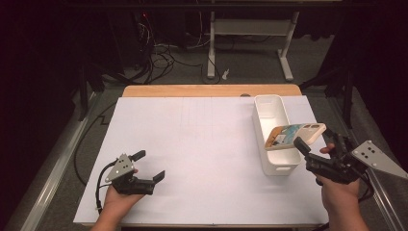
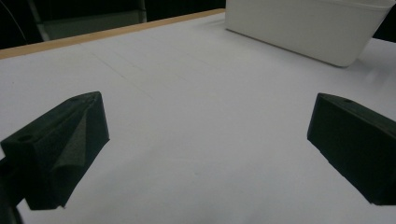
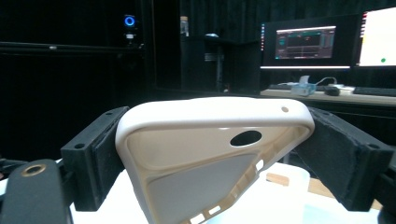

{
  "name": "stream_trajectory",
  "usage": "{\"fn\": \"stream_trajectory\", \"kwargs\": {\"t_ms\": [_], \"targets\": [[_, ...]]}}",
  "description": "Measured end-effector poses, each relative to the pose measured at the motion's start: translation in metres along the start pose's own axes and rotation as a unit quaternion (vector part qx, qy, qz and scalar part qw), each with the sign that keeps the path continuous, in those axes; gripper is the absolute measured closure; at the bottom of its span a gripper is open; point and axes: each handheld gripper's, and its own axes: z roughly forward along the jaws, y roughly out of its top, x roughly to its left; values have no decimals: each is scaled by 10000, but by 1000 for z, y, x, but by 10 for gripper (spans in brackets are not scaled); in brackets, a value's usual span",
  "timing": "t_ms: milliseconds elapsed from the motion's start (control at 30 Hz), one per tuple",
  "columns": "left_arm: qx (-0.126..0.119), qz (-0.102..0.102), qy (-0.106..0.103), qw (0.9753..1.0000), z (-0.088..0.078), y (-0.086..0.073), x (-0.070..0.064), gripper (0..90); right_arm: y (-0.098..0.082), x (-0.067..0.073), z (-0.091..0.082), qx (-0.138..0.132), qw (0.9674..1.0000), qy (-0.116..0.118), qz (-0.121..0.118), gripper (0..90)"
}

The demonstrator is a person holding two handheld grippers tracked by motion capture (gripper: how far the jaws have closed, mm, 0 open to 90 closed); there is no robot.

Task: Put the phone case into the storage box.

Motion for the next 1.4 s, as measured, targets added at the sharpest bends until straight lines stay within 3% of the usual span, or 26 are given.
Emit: {"fn": "stream_trajectory", "kwargs": {"t_ms": [467,800,1167,1400], "targets": [[-144,-12,51,9999,-1,0,-1,1,-3,-12,-5,22,9993,-372,-10,133],[-185,-34,134,9997,-2,0,-1,1,-3,-10,0,54,9984,-561,-91,133],[-167,-25,85,9998,-2,-1,0,1,1,-7,31,200,9966,-796,-98,133],[-163,-9,67,9998,-1,-1,0,1,7,-13,54,270,9936,-1085,-124,133]]}}
